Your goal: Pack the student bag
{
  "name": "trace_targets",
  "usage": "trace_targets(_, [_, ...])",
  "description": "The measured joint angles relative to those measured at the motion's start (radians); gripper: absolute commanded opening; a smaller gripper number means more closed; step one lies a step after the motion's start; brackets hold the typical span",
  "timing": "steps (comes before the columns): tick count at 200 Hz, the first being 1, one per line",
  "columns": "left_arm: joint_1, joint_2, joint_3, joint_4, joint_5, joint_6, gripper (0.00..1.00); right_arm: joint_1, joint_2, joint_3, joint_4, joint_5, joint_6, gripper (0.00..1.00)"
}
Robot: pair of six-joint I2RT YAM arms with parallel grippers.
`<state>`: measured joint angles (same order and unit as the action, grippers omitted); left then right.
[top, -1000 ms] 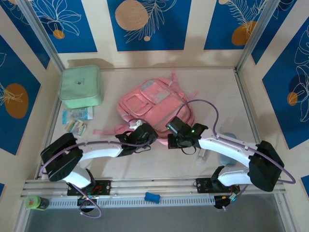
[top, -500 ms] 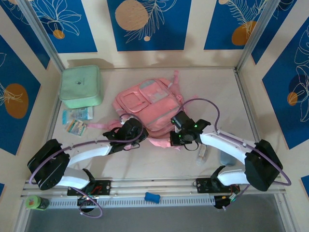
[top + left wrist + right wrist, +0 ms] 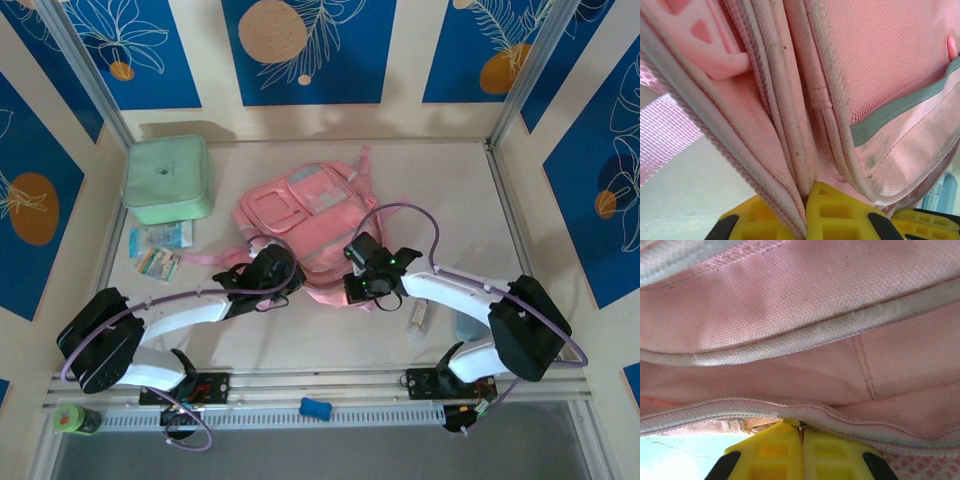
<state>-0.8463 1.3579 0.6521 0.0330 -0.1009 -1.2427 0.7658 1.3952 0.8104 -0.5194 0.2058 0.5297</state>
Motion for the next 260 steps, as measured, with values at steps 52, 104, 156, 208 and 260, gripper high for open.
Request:
trace_targets(52, [0.092,-0.019,0.0,-0.024,0.101,0.078,0.0,-0.002,-0.086,0.026,-0.147,0.115,0.077,0.0])
trace_targets(104, [0.217,0.022,0.119,-0.161,0.25,0.252,0.0,0.058,-0.167,0.026,-0.196,0.148,0.144,0.0])
trace_targets(156, [0.387,0.178,0.246,-0.192,0.349,0.386,0.04,0.17,0.033,0.15,-0.114,0.052,0.171,0.0])
trace_targets(208, [0.41,0.062,0.167,-0.145,0.323,0.398,0.56,0.168,0.14,0.203,-0.074,0.032,0.19,0.0])
trace_targets(260, [0.201,-0.143,-0.068,-0.089,0.186,0.13,0.68,0.168,0.14,0.202,-0.072,0.031,0.204,0.0])
